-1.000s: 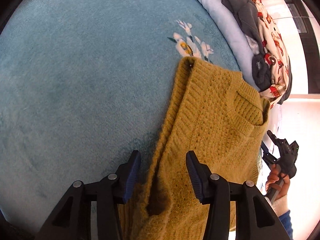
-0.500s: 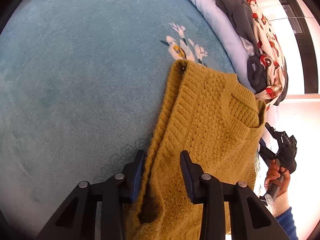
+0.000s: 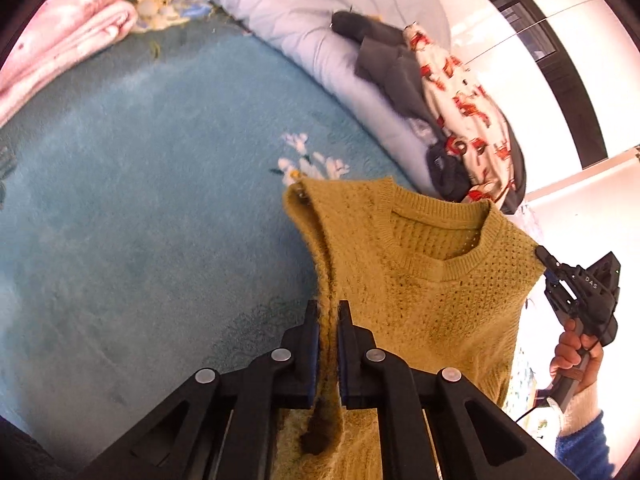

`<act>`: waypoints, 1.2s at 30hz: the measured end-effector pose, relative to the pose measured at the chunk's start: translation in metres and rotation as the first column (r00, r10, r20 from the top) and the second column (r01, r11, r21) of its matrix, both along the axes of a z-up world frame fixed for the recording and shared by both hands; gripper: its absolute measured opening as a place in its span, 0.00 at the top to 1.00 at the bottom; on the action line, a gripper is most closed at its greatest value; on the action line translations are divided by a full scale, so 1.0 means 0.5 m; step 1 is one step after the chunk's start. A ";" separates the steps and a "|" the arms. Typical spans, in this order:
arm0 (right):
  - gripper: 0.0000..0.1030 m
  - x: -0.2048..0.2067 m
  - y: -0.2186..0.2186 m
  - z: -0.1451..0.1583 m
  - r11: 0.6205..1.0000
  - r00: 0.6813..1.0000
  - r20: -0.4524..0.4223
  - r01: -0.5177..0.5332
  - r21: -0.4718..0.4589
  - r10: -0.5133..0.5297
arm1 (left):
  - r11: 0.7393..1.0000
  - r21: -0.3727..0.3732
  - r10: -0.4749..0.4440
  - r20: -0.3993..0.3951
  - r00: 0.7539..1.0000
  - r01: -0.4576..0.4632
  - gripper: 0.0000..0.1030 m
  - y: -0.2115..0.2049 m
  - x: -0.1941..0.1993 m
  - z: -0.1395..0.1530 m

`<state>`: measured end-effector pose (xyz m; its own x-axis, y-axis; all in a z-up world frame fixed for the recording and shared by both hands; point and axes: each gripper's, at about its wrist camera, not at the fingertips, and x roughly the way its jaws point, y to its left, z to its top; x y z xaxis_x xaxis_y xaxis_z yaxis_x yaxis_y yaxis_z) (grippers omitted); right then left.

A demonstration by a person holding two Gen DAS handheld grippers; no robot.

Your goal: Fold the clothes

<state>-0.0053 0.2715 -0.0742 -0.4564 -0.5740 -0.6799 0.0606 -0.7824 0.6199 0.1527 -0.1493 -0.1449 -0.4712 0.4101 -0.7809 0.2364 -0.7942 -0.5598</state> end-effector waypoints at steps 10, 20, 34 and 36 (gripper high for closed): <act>0.92 -0.130 -0.268 0.144 0.982 0.967 -0.176 -0.190 -0.008 0.186 | 0.927 -0.115 0.337 -0.164 0.927 -0.357 0.93 -0.221 0.017 0.096; 0.92 -0.221 -0.556 0.103 0.952 0.945 -0.136 -0.283 0.114 0.297 | 0.874 -0.136 0.468 -0.031 0.883 -0.467 0.93 -0.368 -0.060 0.025; 0.56 -0.096 -0.370 0.001 0.969 0.988 -0.011 -0.148 0.200 0.153 | 0.820 0.055 0.555 0.169 0.814 -0.570 0.43 -0.384 0.011 -0.058; 0.56 -0.072 -0.326 -0.009 0.971 0.992 0.002 -0.122 0.206 0.124 | 0.802 0.089 0.568 0.197 0.799 -0.591 0.42 -0.370 0.033 -0.077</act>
<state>-0.0413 0.1087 -0.0789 -0.3989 -0.4745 -0.7847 0.1700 -0.8792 0.4451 0.1689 -0.3345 -0.1833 -0.5353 0.2078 -0.8187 0.7186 -0.3975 -0.5706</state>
